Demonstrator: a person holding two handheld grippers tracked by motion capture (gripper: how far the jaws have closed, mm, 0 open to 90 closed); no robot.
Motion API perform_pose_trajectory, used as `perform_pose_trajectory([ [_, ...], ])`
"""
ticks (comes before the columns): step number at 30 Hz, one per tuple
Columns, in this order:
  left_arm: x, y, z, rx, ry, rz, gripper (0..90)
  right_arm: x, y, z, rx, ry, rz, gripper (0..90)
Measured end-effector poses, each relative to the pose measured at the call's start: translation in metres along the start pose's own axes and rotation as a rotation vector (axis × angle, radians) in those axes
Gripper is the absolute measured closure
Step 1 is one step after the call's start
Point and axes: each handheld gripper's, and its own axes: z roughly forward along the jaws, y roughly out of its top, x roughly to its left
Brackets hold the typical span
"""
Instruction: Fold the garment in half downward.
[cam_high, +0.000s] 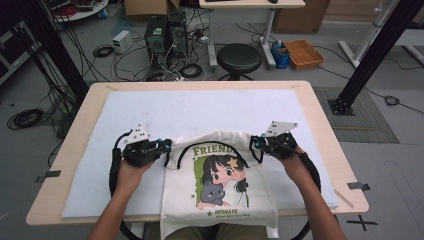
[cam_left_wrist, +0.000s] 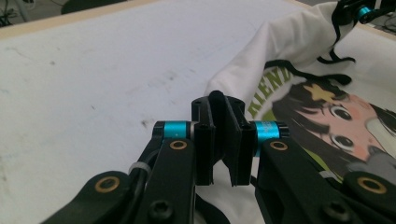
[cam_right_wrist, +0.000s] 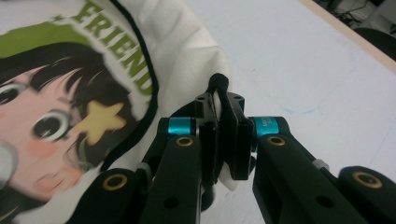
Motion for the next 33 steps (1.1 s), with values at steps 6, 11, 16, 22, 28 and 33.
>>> perform_pose_trajectory([
  [6,-0.014,-0.017,-0.019,0.023,-0.063,0.003,82.5,0.015,-0.02,-0.02,0.009,0.076,-0.068,85.2],
  [11,-0.029,-0.027,-0.034,0.096,-0.13,0.038,82.5,0.026,-0.04,-0.032,0.03,0.125,-0.1,85.2],
  [16,-0.042,-0.035,-0.045,0.138,-0.204,0.04,79.7,0.037,-0.056,-0.04,0.043,0.194,-0.105,84.7],
  [22,-0.032,-0.018,-0.038,0.158,-0.078,0.01,41.7,0.034,-0.051,-0.05,0.025,0.223,0.0,45.6],
  [28,-0.016,-0.012,0.007,0.303,0.017,-0.006,34.3,0.02,-0.032,-0.029,0.103,0.073,0.106,35.8],
  [33,-0.008,-0.024,0.026,0.349,-0.004,-0.07,36.1,0.012,-0.034,0.009,0.187,0.134,0.17,39.5],
])
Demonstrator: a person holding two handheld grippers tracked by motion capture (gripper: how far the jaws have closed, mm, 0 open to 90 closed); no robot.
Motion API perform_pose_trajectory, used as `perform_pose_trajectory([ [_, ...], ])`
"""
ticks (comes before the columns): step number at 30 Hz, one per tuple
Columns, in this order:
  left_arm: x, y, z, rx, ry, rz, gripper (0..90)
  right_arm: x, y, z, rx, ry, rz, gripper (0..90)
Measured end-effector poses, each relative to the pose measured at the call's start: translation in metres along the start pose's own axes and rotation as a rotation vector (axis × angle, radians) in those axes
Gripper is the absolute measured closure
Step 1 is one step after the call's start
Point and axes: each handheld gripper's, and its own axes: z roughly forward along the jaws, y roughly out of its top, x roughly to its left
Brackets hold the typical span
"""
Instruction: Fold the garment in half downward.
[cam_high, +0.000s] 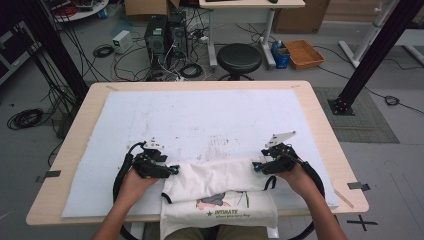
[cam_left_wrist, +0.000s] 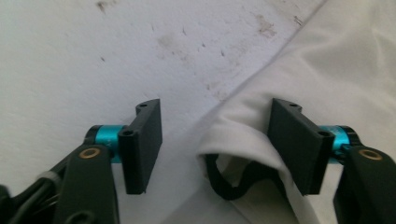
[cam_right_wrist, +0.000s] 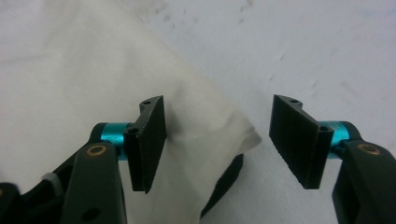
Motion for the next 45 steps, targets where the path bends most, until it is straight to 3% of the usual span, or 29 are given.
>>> perform_pose_trajectory([
  [1,0.001,-0.001,-0.002,-0.007,0.001,0.001,40.4,-0.002,0.0,0.006,0.028,0.03,0.004,48.0],
  [2,0.003,-0.003,-0.004,-0.011,-0.039,0.004,52.2,-0.002,-0.001,0.007,0.015,0.065,0.021,54.5],
  [3,0.004,-0.004,-0.005,-0.021,-0.049,0.01,71.7,-0.003,-0.001,0.006,0.016,0.078,0.015,61.3],
  [5,0.004,-0.004,-0.007,-0.037,-0.039,0.019,81.0,-0.001,-0.001,0.003,0.01,0.09,-0.009,77.0],
  [6,0.004,-0.003,-0.007,-0.048,-0.032,0.011,81.9,0.001,-0.001,0.001,0.011,0.08,-0.021,80.2],
  [8,0.006,0.002,-0.007,-0.075,-0.017,0.005,82.5,0.002,0.002,-0.001,0.016,0.045,-0.021,81.5],
  [9,0.008,0.004,-0.006,-0.085,-0.009,-0.003,82.6,0.002,0.004,-0.001,0.001,0.004,-0.033,81.9],
  [12,0.014,0.016,-0.001,-0.112,0.034,-0.005,82.7,-0.007,0.01,0.002,-0.027,-0.06,-0.017,82.1],
  [16,0.028,0.036,0.005,-0.159,0.08,-0.038,82.7,-0.024,0.028,0.012,-0.05,-0.161,-0.013,82.0],
  [21,0.036,0.048,0.014,-0.173,0.134,-0.024,82.1,-0.033,0.035,0.019,-0.085,-0.209,0.02,81.5],
  [23,0.034,0.046,0.013,-0.217,0.121,-0.051,73.8,-0.034,0.035,0.022,-0.087,-0.212,0.045,76.0],
  [26,0.028,0.038,0.006,-0.221,0.138,-0.04,52.0,-0.03,0.033,0.018,-0.108,-0.23,0.057,49.8],
  [30,0.02,0.021,-0.01,-0.244,0.109,-0.062,47.6,-0.024,0.023,0.0,-0.154,-0.241,0.08,31.8],
  [34,0.013,0.0,-0.021,-0.266,0.091,-0.104,48.9,-0.015,0.011,-0.013,-0.143,-0.217,0.077,32.2],
  [37,0.016,-0.003,-0.024,-0.264,0.075,-0.143,49.7,-0.009,0.002,-0.016,-0.116,-0.187,0.099,43.0],
  [39,0.016,-0.004,-0.027,-0.279,0.072,-0.155,52.5,-0.006,-0.005,-0.016,-0.144,-0.182,0.125,44.9],
  [41,0.016,-0.005,-0.025,-0.266,0.056,-0.159,52.7,-0.005,-0.005,-0.015,-0.141,-0.168,0.126,46.3],
  [44,0.017,-0.009,-0.017,-0.237,-0.015,-0.177,53.0,-0.005,-0.001,-0.017,-0.147,-0.171,0.132,46.9],
  [45,0.017,-0.009,-0.014,-0.222,-0.013,-0.186,53.1,-0.005,0.0,-0.017,-0.147,-0.165,0.139,47.0],
])
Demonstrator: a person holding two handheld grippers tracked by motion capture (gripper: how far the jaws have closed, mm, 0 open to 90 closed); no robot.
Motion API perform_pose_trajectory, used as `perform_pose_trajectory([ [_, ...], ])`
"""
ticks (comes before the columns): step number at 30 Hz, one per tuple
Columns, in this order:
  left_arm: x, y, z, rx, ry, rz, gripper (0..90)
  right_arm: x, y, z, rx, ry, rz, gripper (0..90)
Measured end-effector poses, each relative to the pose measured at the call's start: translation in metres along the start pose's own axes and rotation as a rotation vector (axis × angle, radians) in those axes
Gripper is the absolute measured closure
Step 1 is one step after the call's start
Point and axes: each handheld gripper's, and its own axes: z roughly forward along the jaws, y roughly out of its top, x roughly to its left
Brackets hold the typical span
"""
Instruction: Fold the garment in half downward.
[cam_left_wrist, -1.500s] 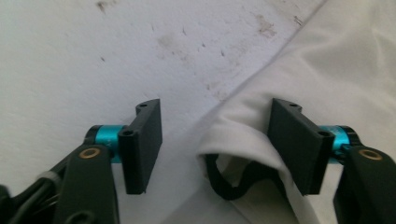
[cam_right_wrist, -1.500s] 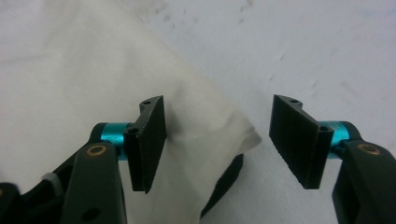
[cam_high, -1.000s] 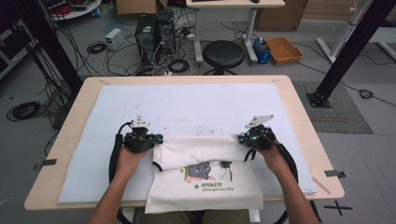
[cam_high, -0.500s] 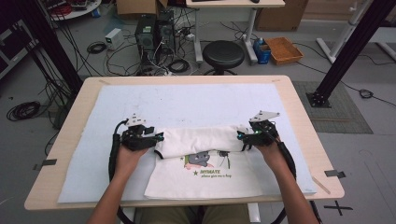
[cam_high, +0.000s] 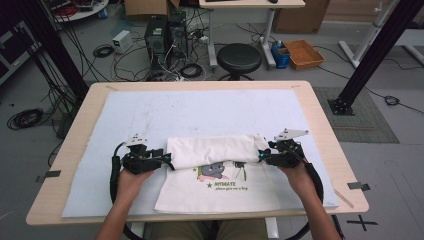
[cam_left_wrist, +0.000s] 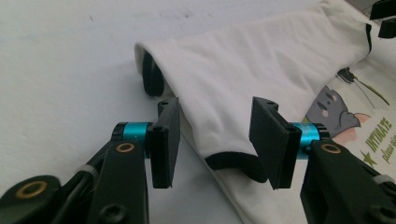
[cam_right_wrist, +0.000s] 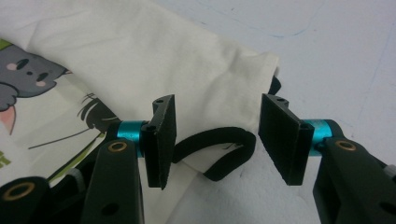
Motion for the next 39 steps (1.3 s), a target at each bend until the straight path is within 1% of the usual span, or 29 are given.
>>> perform_pose_trajectory([
  [2,0.001,-0.003,0.006,0.031,0.029,-0.004,53.0,0.001,-0.001,0.003,0.006,0.005,0.001,48.3],
  [3,0.001,-0.004,0.009,0.053,0.033,-0.003,53.5,0.002,-0.002,0.005,0.021,0.009,-0.004,49.1],
  [4,0.0,-0.005,0.011,0.065,0.031,0.009,61.6,0.003,-0.003,0.007,0.035,0.006,-0.006,50.3],
  [5,-0.003,-0.005,0.012,0.076,0.031,0.046,70.5,0.004,-0.003,0.009,0.045,0.001,-0.008,51.5],
  [6,-0.006,-0.005,0.012,0.072,0.033,0.064,80.6,0.004,-0.004,0.011,0.063,-0.011,-0.012,52.7],
  [7,-0.008,-0.004,0.012,0.076,0.03,0.075,84.1,0.005,-0.004,0.013,0.074,-0.015,-0.016,56.0],
  [8,-0.01,-0.004,0.013,0.079,0.028,0.081,85.2,0.005,-0.005,0.014,0.089,-0.014,-0.024,60.4],
  [9,-0.011,-0.003,0.013,0.076,0.025,0.085,85.5,0.005,-0.005,0.016,0.099,-0.013,-0.026,63.1],
  [10,-0.011,-0.003,0.013,0.081,0.019,0.093,85.7,0.005,-0.007,0.019,0.119,-0.008,-0.033,71.3],
  [11,-0.012,-0.004,0.012,0.072,0.013,0.087,85.9,0.005,-0.007,0.02,0.129,0.002,-0.045,78.2],
  [12,-0.012,-0.003,0.011,0.075,0.01,0.093,86.0,0.006,-0.007,0.02,0.127,0.008,-0.061,83.4],
  [13,-0.012,-0.003,0.008,0.06,-0.002,0.088,86.1,0.007,-0.007,0.019,0.125,0.006,-0.077,85.6],
  [14,-0.012,-0.002,0.006,0.046,-0.011,0.084,86.2,0.01,-0.005,0.016,0.119,-0.001,-0.097,86.3],
  [16,-0.012,0.002,-0.006,0.003,-0.047,0.079,86.4,0.013,-0.003,0.009,0.09,0.003,-0.108,86.7],
  [18,-0.015,0.005,-0.016,-0.03,-0.07,0.094,86.5,0.016,0.0,-0.001,0.065,0.019,-0.119,86.8],
  [20,-0.017,0.005,-0.025,-0.046,-0.092,0.102,86.6,0.018,0.0,-0.011,0.05,0.032,-0.13,86.8],
  [21,-0.019,0.003,-0.031,-0.052,-0.106,0.101,86.5,0.02,0.0,-0.015,0.046,0.037,-0.13,86.8],
  [22,-0.02,0.0,-0.036,-0.056,-0.114,0.105,86.5,0.022,-0.001,-0.021,0.04,0.044,-0.141,86.9],
  [24,-0.021,-0.005,-0.044,-0.062,-0.126,0.11,86.6,0.026,-0.005,-0.031,0.029,0.058,-0.15,86.9],
  [27,-0.025,-0.014,-0.059,-0.083,-0.155,0.116,86.5,0.032,-0.013,-0.047,0.018,0.081,-0.146,86.9],
  [29,-0.029,-0.021,-0.067,-0.079,-0.17,0.132,86.5,0.038,-0.021,-0.061,0.009,0.107,-0.144,86.9],
  [32,-0.034,-0.031,-0.073,-0.049,-0.187,0.15,86.5,0.049,-0.031,-0.074,0.016,0.134,-0.158,86.9],
  [33,-0.037,-0.037,-0.074,-0.028,-0.195,0.16,86.5,0.051,-0.034,-0.076,0.024,0.139,-0.159,86.9],
  [34,-0.04,-0.043,-0.075,-0.01,-0.194,0.172,86.5,0.055,-0.038,-0.08,0.038,0.145,-0.165,86.9],
  [36,-0.045,-0.05,-0.075,0.016,-0.201,0.189,86.5,0.06,-0.045,-0.083,0.053,0.156,-0.17,86.9],
  [39,-0.051,-0.059,-0.076,0.053,-0.208,0.209,86.4,0.067,-0.055,-0.086,0.096,0.165,-0.201,86.9],
])
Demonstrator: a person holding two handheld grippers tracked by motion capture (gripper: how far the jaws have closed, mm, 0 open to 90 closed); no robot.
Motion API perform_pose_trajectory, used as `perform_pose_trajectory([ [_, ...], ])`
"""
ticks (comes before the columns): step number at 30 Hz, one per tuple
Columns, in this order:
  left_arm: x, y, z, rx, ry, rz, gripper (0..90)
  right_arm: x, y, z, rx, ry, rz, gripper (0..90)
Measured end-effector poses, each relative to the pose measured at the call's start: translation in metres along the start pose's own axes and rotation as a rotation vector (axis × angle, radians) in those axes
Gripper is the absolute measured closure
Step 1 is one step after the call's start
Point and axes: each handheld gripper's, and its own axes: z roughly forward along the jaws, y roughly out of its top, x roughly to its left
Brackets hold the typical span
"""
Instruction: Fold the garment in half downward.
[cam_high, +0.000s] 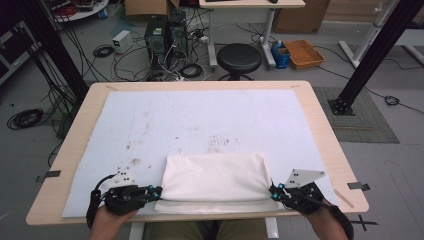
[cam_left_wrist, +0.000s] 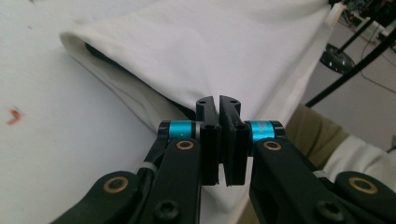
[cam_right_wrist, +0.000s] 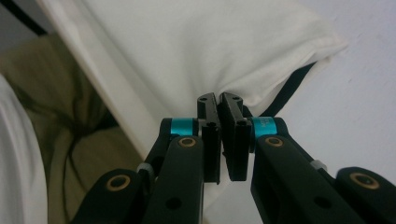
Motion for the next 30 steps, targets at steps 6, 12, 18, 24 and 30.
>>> perform_pose_trajectory([
  [6,-0.011,-0.011,0.002,0.057,-0.025,0.016,86.3,0.008,-0.018,-0.002,0.054,0.042,-0.002,86.8],
  [12,-0.002,-0.004,0.003,0.016,0.036,-0.039,55.3,0.004,-0.017,0.005,0.04,0.061,0.035,60.4],
  [18,0.014,0.03,0.012,-0.057,0.144,-0.05,45.1,-0.013,-0.007,0.011,-0.038,-0.025,0.09,39.3],
  [24,0.026,0.056,0.042,-0.032,0.237,-0.022,44.2,-0.035,0.007,0.032,-0.026,-0.088,0.128,37.6],
  [30,0.051,0.072,0.077,0.046,0.311,-0.05,43.4,-0.067,0.026,0.055,-0.034,-0.124,0.224,33.8],
])
